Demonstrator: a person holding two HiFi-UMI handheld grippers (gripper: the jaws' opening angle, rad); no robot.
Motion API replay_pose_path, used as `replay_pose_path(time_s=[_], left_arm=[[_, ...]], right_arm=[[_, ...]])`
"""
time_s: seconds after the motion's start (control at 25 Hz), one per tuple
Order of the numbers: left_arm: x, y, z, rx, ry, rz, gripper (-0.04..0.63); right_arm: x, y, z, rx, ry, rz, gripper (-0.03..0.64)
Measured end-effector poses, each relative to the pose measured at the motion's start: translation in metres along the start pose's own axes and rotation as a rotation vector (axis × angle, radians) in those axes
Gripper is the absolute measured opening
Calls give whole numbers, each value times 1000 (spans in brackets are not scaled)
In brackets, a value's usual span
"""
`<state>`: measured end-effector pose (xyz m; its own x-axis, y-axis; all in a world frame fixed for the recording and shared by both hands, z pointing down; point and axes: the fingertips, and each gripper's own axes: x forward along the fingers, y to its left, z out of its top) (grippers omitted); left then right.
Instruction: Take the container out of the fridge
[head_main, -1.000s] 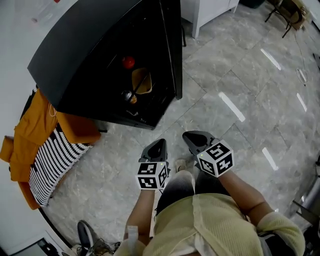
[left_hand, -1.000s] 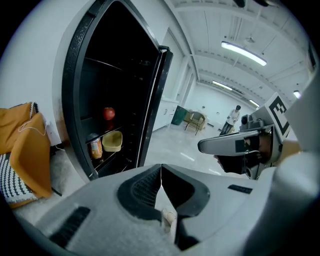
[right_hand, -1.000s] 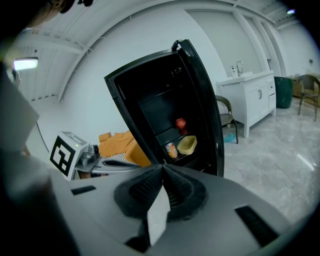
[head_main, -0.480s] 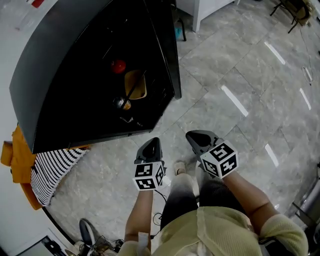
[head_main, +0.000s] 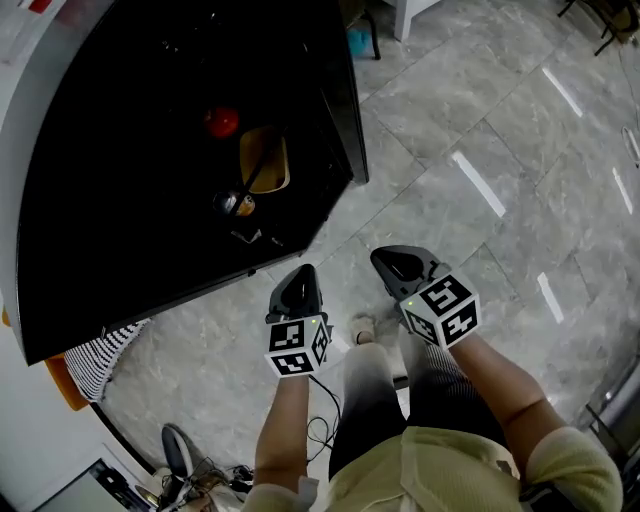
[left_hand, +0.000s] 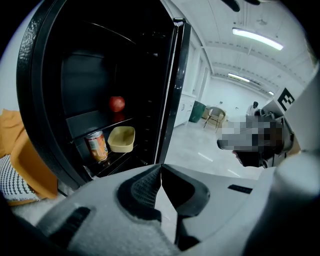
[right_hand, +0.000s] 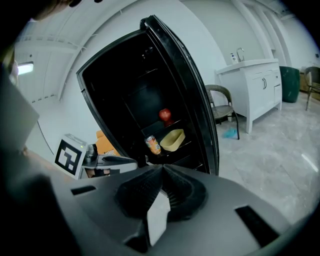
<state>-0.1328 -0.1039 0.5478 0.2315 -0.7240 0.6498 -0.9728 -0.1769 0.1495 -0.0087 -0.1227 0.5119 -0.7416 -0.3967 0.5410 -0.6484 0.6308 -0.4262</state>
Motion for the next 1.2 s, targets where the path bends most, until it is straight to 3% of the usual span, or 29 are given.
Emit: replay_pose_path(time_s=[0.2, 0.52, 1.2], left_arm=[[21, 8, -5, -3, -4, 15, 23], [50, 28, -3, 100, -22, 87, 23], [128, 66, 8, 157, 4, 203, 25]], right_arm=[[18, -13, -9, -2, 3, 14, 29], [50, -22, -14, -42, 4, 55, 29], [105, -50, -22, -100, 38, 105, 29]])
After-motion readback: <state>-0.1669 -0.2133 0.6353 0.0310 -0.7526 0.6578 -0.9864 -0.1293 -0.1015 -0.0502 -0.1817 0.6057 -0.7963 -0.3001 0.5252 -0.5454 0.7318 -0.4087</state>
